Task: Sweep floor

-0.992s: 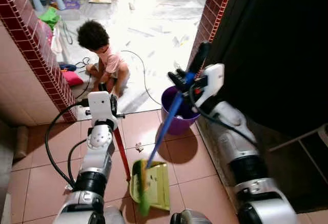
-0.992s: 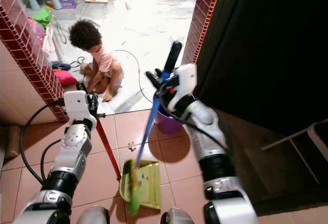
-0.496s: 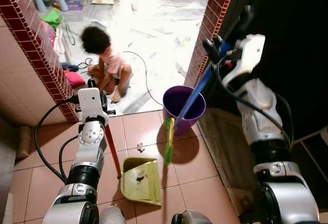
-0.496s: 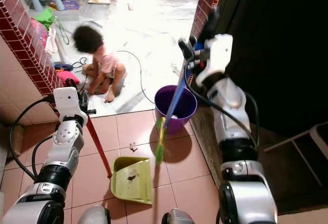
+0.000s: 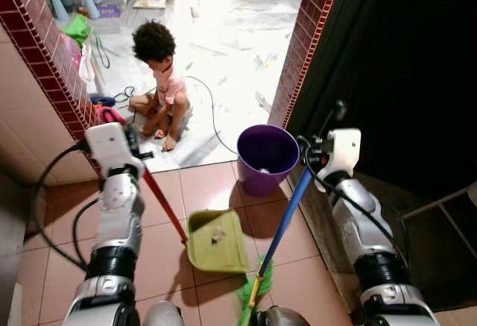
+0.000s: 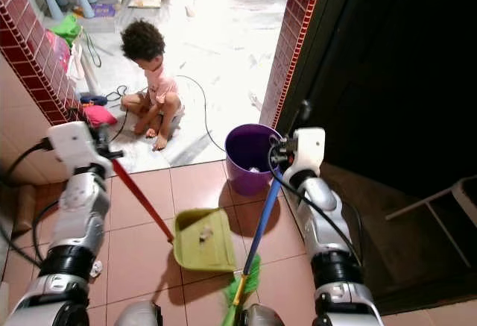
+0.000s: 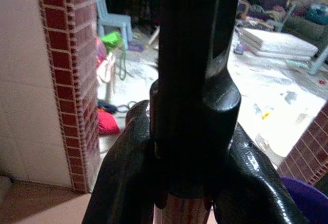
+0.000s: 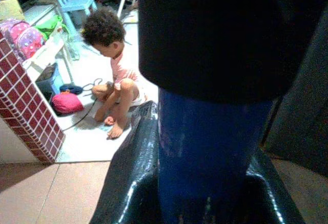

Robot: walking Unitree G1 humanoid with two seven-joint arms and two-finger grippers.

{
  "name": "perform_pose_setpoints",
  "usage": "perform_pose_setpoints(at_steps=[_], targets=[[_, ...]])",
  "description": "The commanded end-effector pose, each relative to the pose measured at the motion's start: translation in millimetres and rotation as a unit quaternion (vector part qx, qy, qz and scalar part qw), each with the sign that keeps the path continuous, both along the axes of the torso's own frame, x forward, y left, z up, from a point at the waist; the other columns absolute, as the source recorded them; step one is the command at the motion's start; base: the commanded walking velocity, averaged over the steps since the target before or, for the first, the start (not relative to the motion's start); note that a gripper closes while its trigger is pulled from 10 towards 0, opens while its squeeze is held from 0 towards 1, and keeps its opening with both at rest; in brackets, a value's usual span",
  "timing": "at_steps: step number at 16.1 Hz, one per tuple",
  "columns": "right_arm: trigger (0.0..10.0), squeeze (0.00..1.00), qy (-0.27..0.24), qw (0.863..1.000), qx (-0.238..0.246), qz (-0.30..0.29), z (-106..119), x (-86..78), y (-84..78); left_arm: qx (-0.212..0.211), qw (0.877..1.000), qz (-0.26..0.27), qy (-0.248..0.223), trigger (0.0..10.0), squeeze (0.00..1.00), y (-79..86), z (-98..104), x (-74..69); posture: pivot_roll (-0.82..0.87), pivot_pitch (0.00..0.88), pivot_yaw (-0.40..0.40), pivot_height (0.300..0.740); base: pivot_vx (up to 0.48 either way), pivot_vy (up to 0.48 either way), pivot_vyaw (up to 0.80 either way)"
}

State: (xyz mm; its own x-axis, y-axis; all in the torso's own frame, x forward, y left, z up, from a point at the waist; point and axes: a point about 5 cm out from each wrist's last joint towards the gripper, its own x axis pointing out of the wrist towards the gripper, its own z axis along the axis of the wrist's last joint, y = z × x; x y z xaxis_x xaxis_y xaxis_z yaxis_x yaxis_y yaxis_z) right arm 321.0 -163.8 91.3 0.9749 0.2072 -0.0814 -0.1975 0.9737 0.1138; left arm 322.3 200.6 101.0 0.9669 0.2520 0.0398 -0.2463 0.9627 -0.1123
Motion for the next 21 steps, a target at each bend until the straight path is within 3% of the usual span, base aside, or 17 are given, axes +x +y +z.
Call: perform_pose_setpoints(at_steps=[1,21], targets=[[10.0,0.0,-0.036,0.999,-0.005,-0.004,15.2,3.3,-0.2,0.008,1.0,0.008,-0.018,10.0,0.0,4.3,10.0,0.8,-0.1,0.0,0.0,0.74,0.0,0.0,0.0],[10.0,0.0,-0.036,0.999,-0.005,-0.004,15.2,3.3,-0.2,0.008,1.0,0.008,-0.018,10.0,0.0,4.3,10.0,0.8,-0.1,0.0,0.0,0.74,0.0,0.0,0.0]])
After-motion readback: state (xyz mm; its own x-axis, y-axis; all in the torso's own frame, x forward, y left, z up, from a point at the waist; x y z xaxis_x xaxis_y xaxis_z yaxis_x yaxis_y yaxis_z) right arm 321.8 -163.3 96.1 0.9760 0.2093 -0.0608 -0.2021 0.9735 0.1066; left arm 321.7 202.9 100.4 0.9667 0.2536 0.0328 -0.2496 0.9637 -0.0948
